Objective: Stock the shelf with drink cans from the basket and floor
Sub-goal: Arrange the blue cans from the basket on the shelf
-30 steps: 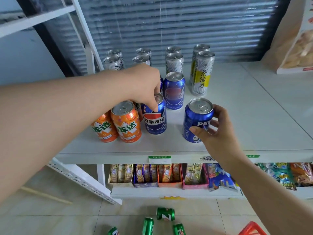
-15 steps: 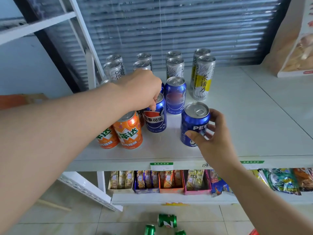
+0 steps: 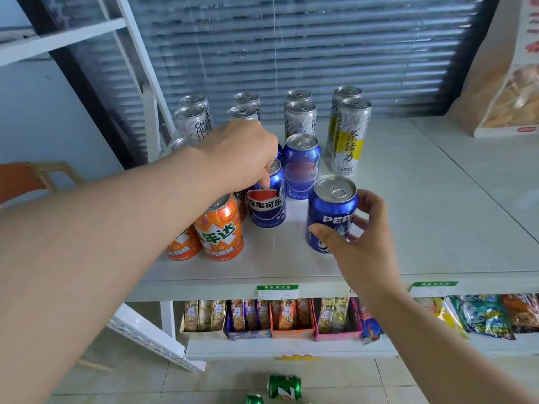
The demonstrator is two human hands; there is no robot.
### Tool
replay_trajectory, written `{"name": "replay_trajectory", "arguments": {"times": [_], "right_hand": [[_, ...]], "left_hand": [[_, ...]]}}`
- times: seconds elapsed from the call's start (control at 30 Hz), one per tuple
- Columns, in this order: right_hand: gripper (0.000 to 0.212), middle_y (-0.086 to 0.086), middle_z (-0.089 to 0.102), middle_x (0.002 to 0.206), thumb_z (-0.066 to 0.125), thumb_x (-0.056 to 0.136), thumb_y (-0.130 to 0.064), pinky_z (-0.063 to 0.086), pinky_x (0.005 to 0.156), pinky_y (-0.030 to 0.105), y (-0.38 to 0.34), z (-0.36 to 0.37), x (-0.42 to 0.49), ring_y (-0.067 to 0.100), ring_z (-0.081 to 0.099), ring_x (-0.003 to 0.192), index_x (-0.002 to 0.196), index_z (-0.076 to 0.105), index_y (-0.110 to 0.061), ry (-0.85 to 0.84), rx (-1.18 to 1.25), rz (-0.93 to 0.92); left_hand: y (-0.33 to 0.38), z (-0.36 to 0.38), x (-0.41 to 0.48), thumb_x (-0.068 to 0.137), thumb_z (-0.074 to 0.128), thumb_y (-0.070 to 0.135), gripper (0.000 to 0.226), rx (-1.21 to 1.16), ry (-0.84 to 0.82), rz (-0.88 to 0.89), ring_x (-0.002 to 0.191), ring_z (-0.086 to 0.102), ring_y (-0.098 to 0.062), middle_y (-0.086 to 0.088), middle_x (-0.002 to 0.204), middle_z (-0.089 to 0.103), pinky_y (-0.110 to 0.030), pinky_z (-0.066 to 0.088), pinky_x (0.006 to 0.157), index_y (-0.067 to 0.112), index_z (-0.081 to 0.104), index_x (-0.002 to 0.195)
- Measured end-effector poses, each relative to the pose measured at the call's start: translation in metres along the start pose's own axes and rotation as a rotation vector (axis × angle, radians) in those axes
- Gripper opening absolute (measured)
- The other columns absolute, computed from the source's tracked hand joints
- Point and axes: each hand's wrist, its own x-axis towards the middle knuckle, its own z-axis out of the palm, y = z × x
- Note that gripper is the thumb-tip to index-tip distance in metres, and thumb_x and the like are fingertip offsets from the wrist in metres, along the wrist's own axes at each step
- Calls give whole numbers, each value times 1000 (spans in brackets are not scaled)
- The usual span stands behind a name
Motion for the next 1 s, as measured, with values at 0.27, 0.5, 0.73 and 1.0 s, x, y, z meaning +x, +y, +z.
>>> {"name": "replay_trajectory", "arguments": {"times": [0.27,0.5,0.73,1.0], "right_hand": [[88,-10,44,137,82,74,-21,48,95,27,7,-7,-11,8,46,121,144,30,-33,-101,-204,69],[82,-8,50,121,88,63,-33,46,95,35,3,4,-1,14,49,114,130,41,-29,-15,-380,0],[98,-13,53,128,83,72,-15,49,91,17,-6,-4,5,-2,55,108,148,24,-31,-170,-264,15],[85,-18,58,125,80,74,-8,47,104,31,-5,-26,9,2,57,116,143,35,-30,-373,-336,26]], "left_hand": [[-4,3,1,88,66,20,23,73,25,46,58,46,-17,8,51,40,-28,38,56,15,59,67],[-6,4,3,84,70,30,44,104,43,74,63,49,-23,2,53,41,-28,32,51,18,42,53],[-7,4,3,86,68,31,21,94,38,103,66,50,-22,4,55,40,-32,42,59,11,68,80],[-10,7,8,84,69,35,21,84,50,105,71,50,-23,6,59,39,-31,39,59,16,72,90]]}}
